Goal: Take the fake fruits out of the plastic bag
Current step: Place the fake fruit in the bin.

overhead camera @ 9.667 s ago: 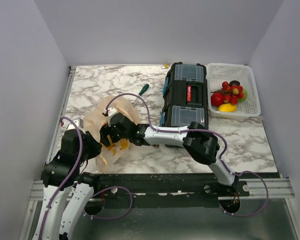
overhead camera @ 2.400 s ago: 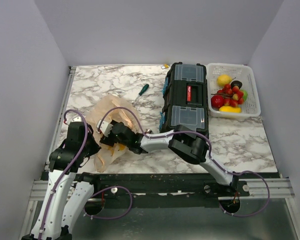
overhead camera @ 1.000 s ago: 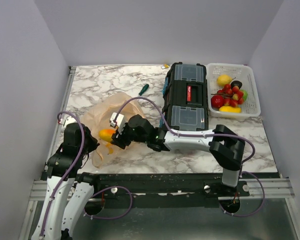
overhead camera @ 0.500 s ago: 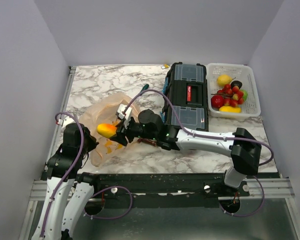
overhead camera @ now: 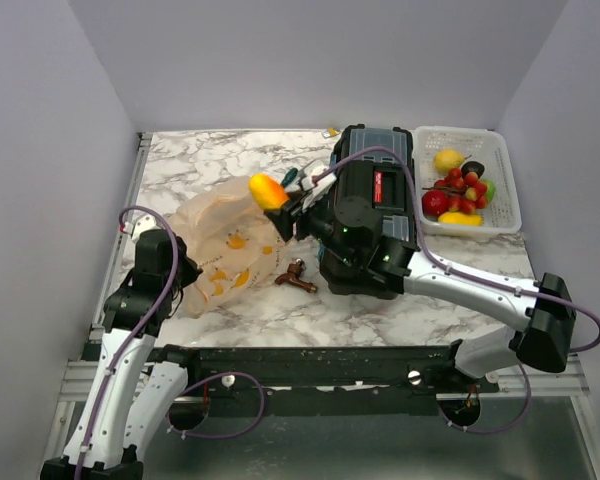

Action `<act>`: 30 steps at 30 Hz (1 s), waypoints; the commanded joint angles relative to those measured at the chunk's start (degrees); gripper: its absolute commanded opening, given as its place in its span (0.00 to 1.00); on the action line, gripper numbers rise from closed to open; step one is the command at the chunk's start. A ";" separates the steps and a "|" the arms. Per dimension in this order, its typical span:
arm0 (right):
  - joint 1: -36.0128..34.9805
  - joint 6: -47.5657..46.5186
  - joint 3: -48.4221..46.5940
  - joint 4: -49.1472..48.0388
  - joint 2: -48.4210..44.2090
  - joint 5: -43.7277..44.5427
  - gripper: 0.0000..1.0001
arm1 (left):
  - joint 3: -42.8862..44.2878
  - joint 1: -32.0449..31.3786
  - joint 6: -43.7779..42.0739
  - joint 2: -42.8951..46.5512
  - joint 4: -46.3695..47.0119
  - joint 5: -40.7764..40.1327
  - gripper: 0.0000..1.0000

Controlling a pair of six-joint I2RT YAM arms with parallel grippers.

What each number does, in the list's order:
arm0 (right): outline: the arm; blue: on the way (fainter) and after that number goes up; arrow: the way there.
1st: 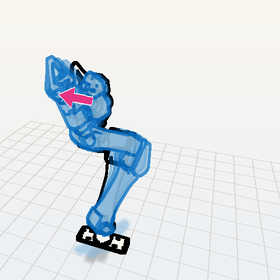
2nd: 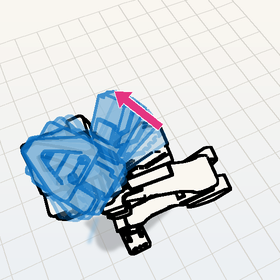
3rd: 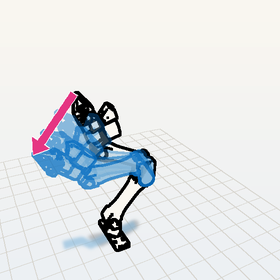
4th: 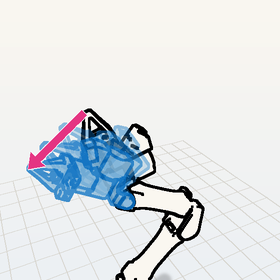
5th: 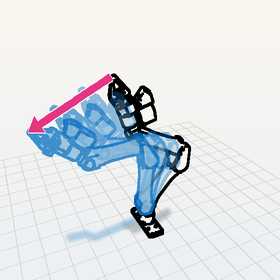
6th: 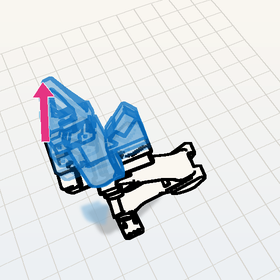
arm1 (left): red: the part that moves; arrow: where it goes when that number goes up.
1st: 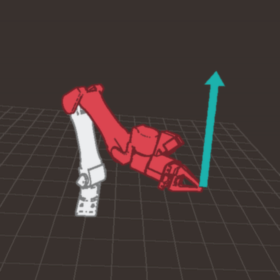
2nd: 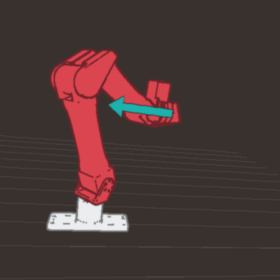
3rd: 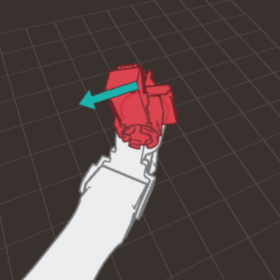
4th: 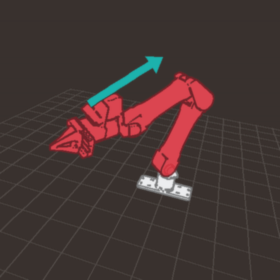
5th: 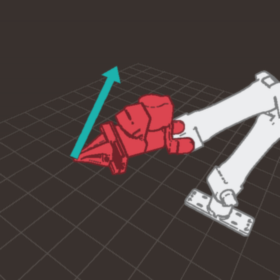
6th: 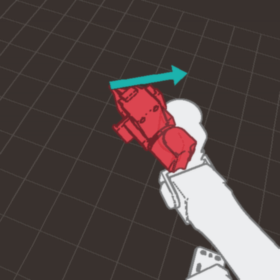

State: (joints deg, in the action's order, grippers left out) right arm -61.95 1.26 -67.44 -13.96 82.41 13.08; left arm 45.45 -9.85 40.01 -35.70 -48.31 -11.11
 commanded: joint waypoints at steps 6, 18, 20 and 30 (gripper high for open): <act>18.02 4.62 1.52 2.57 -5.62 15.75 0.01 | 5.14 0.22 -4.14 -4.42 2.35 0.08 0.25; 50.29 17.63 -2.37 8.42 7.79 11.36 0.01 | 9.35 0.27 -6.17 -3.66 -0.84 3.84 0.78; 53.58 19.10 -4.76 9.65 12.07 10.12 0.01 | 10.73 0.27 -7.01 -3.54 -1.83 4.13 0.80; 58.78 20.30 -22.28 20.18 33.58 4.86 0.01 | 15.89 0.26 -11.31 0.28 -3.57 4.28 0.84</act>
State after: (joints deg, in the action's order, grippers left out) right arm -3.16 20.25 -83.61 0.49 111.13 20.75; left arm 59.13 -9.82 31.53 -37.95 -50.54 -8.08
